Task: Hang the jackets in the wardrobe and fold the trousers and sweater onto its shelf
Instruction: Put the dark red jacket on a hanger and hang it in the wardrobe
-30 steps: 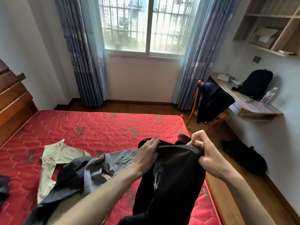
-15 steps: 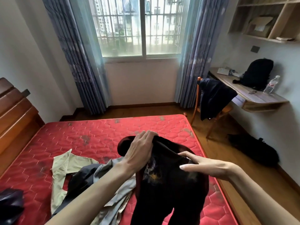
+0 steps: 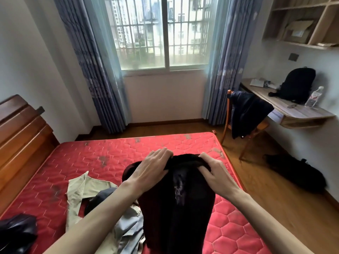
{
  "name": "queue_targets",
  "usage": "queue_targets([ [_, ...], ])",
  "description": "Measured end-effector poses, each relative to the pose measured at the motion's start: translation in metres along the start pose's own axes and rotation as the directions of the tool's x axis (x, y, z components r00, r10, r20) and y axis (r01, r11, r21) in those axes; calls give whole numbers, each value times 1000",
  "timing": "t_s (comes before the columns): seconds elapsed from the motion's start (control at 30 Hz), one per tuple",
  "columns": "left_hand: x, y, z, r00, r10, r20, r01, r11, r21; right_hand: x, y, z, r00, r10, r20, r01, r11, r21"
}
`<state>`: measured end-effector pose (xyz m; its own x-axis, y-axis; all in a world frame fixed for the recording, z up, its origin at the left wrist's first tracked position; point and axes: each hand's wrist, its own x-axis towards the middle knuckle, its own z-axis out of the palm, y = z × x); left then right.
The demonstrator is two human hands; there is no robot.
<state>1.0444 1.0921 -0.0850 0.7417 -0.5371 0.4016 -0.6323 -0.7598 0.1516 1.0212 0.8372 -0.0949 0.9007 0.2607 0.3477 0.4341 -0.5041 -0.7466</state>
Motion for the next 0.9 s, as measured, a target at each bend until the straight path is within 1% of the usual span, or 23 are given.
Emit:
queue_targets([
  [0.07,-8,-5,6,990,-142,-23,142,989,28,3,-9,3,999,-28,-31,28,1000,-11],
  [0.13,-17,-6,13,947,-319,-39,319,948,-5,7,-15,1,994,-64,-93,56,995,-84],
  [0.2,-23,-7,18,892,-450,-28,449,892,-46,10,-16,-6,983,-112,-143,72,963,-259],
  [0.23,-23,-8,18,877,-481,4,480,876,-39,11,-15,-10,980,-136,-144,75,929,-363],
  [0.3,-22,-9,13,852,-518,75,518,855,21,10,-9,-15,974,-185,-127,92,847,-524],
  [0.33,-19,-8,9,840,-536,82,534,844,49,10,-4,-16,970,-211,-122,103,809,-578],
  [0.43,-11,4,-2,842,-540,-14,540,840,50,6,12,-21,960,-234,-157,66,727,-684],
  [0.57,1,30,-5,873,-475,-113,479,877,16,4,40,-26,970,-113,-213,-100,617,-781],
  [0.63,4,37,-6,874,-468,-131,470,883,-19,3,49,-30,968,-132,-212,-99,576,-812],
  [0.7,3,44,-6,884,-441,-155,437,898,-60,3,56,-34,966,-162,-204,-77,570,-818],
  [0.73,2,47,-6,894,-415,-169,410,910,-68,3,59,-35,972,-142,-187,-75,569,-819],
  [0.77,2,50,-6,903,-388,-183,383,922,-66,3,62,-37,986,-78,-145,-75,573,-816],
  [0.8,3,52,-6,909,-368,-198,363,930,-62,4,65,-38,998,26,-58,-63,578,-814],
  [0.83,5,54,-6,911,-355,-210,351,934,-57,4,67,-39,985,158,72,-35,589,-807],
  [0.87,7,55,-6,913,-345,-218,344,938,-46,3,69,-38,938,284,197,-22,618,-786],
  [0.9,8,55,-4,916,-333,-224,335,942,-31,1,70,-37,888,377,264,-49,647,-761],
])
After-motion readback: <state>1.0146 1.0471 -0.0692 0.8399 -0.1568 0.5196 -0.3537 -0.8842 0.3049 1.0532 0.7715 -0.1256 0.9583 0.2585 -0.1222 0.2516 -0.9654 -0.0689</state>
